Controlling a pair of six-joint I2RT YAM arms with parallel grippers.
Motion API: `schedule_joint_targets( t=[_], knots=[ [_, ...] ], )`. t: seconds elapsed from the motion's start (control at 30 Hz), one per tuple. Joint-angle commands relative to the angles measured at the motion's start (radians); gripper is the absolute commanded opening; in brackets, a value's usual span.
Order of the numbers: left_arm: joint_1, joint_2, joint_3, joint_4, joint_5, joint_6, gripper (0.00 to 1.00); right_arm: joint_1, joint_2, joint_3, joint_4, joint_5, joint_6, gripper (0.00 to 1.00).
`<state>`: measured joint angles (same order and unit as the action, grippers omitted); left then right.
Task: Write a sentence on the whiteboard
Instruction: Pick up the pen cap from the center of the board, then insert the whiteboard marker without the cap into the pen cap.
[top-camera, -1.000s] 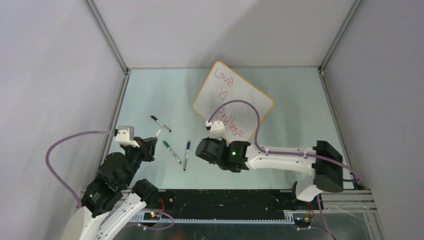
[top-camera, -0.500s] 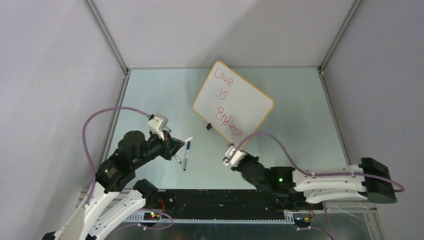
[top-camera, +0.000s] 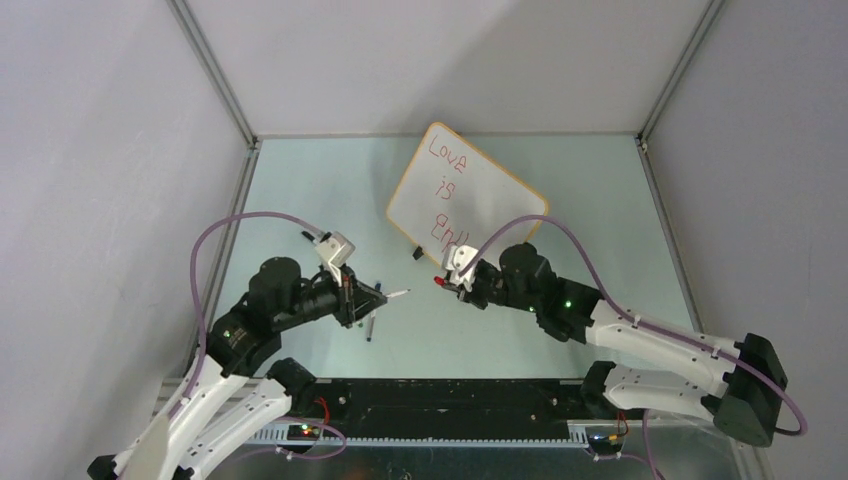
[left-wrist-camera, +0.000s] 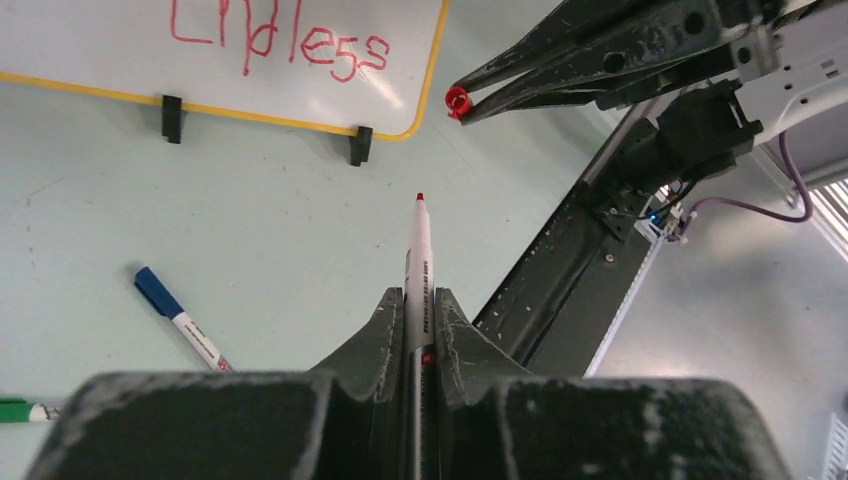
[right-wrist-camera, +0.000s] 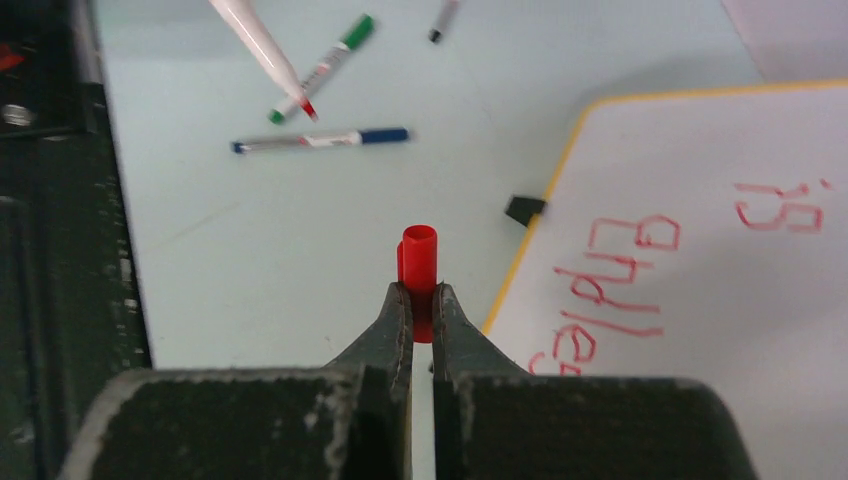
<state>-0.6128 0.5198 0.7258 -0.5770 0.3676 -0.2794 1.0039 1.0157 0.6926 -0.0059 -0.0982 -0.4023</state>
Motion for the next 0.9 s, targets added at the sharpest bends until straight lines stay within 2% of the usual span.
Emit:
schedule_joint_targets(
  t=[0.0, 0.17, 0.47, 0.87],
  knots=[
    [0.005, 0.010, -0.004, 0.047, 0.081, -0.002, 0.00, -0.003, 0.063, 0.126, -0.189, -0.232, 0.013, 0.00],
    [0.007, 0.025, -0.015, 0.064, 0.146, -0.023, 0.00, 0.013, 0.082, 0.118, -0.189, -0.217, -0.067, 0.00],
    [0.007, 0.059, -0.026, 0.073, 0.200, -0.039, 0.00, 0.041, 0.045, -0.001, 0.017, -0.150, -0.168, 0.00],
    [0.007, 0.076, -0.032, 0.081, 0.224, -0.043, 0.00, 0.047, 0.033, -0.002, 0.032, -0.149, -0.195, 0.00]
  ],
)
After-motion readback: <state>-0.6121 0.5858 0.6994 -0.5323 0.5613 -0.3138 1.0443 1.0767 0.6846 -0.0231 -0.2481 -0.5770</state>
